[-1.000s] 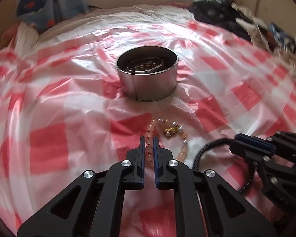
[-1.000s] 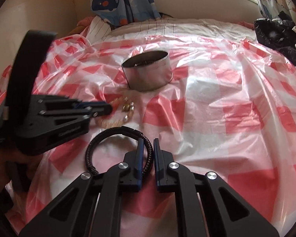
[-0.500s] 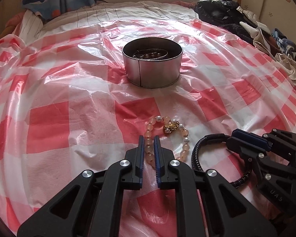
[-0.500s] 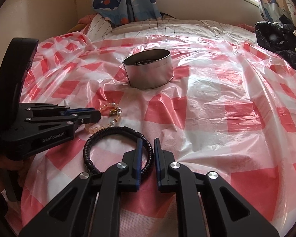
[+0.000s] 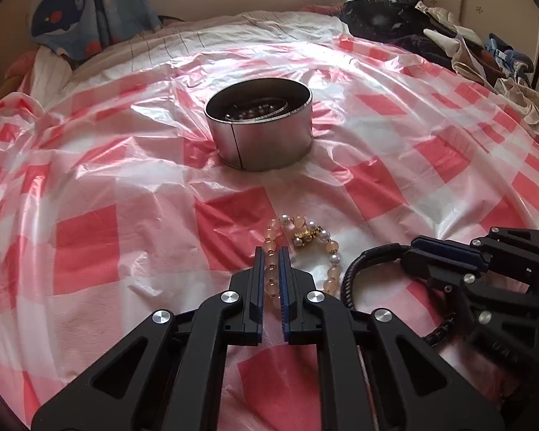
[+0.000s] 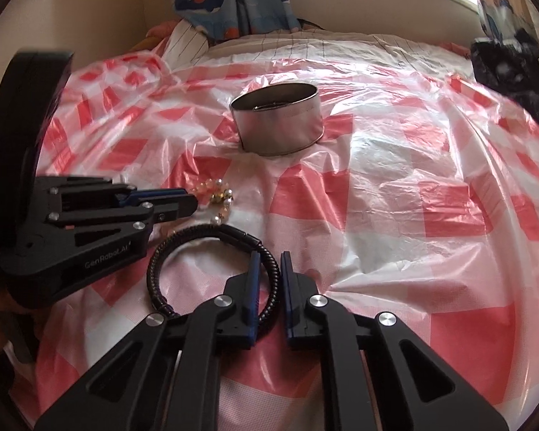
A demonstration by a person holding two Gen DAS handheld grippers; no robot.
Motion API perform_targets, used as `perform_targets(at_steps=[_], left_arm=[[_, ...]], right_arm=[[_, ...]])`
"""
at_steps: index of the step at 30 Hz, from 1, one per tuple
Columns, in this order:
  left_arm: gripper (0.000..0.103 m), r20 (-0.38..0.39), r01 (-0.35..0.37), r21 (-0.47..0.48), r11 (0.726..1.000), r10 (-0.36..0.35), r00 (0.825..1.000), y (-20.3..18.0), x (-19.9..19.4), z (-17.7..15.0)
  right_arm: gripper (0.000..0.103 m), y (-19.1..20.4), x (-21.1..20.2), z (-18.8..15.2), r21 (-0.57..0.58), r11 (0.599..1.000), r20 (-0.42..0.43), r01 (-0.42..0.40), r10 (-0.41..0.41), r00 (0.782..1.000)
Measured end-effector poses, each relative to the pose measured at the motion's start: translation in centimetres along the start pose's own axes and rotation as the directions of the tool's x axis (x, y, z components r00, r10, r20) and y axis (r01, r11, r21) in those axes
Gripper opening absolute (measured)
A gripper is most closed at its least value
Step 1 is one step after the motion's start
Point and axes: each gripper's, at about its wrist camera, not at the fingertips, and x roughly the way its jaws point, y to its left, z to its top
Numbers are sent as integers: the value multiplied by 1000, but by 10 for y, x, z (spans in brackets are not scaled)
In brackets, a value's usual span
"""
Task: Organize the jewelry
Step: 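Grasp the pearl bead bracelet with the left tool while the right tool holds the black bracelet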
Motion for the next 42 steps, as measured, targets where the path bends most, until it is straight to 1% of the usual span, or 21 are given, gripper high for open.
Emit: perform_targets(at_steps=[2,5,7,13,15,17,18,19,20,22,24,27,28,29,30,31,34,37,39,42], left_arm=[[7,9,4,-25,1000,-4,1000,5,-2,1],[7,21,8,-53,999,-7,1000,11,-4,2],[7,23,11,-56,998,-9,1000,12,-5,2],[7,15,9,-65,998,-8,1000,14,-4,4],[7,-7,9,-71,997,-10,1000,15,2,3],[8,-22,4,-79,997,-6,1000,16,6,3],[9,-31,3,-81,997,-5,1000,16,8,2],[10,-38,0,-84,996,-4,999,16,9,2],[12,-42,-1,-82,997,-3,999,16,11,1],[14,-47,-4,-71,997,0,999,14,12,1],[16,-50,-13,-56,998,10,999,11,13,0],[16,-52,-22,-43,999,20,998,8,14,0],[16,-50,-24,-39,999,22,999,7,13,0],[15,-47,-25,-34,999,23,999,6,13,0],[7,-45,-16,-28,999,14,999,6,13,0],[7,-43,-1,-14,1000,1,999,3,12,0],[7,-32,5,17,1000,-4,999,-4,8,1],[7,-12,23,-12,1000,-23,1000,-1,1,5],[7,4,38,-37,999,-38,999,3,-4,8],[7,36,46,-48,998,-44,998,4,-15,15]], right_arm=[[10,-10,-4,1,60,998,23,-28,27,999],[10,-17,-11,1,107,993,66,-46,39,997],[10,-20,-14,1,125,991,83,-50,40,996],[10,-18,-13,4,127,991,86,-42,31,996],[10,-19,-11,4,127,991,74,-37,28,997],[11,-17,-6,4,117,993,43,-24,19,999],[15,-16,-5,3,108,994,33,-15,12,999],[22,-14,-2,3,95,995,14,-6,4,1000],[24,-10,3,3,73,997,-10,3,-2,1000],[24,-4,7,2,28,999,-34,31,-30,999],[24,-2,9,1,12,999,-45,33,-33,998],[21,-2,10,-1,7,1000,-42,25,-25,999],[18,-2,9,-2,5,1000,-38,26,-26,999],[12,-2,8,-2,6,1000,-35,24,-24,999],[11,-3,8,-2,13,1000,-31,18,-18,999],[11,-4,7,-2,24,1000,-27,10,-9,1000],[11,-11,4,0,74,997,-10,-25,25,1000],[9,-20,-2,1,129,988,22,-81,79,997],[9,-25,-7,2,156,982,46,-106,100,994],[9,-28,-12,4,182,975,72,-124,113,991]])
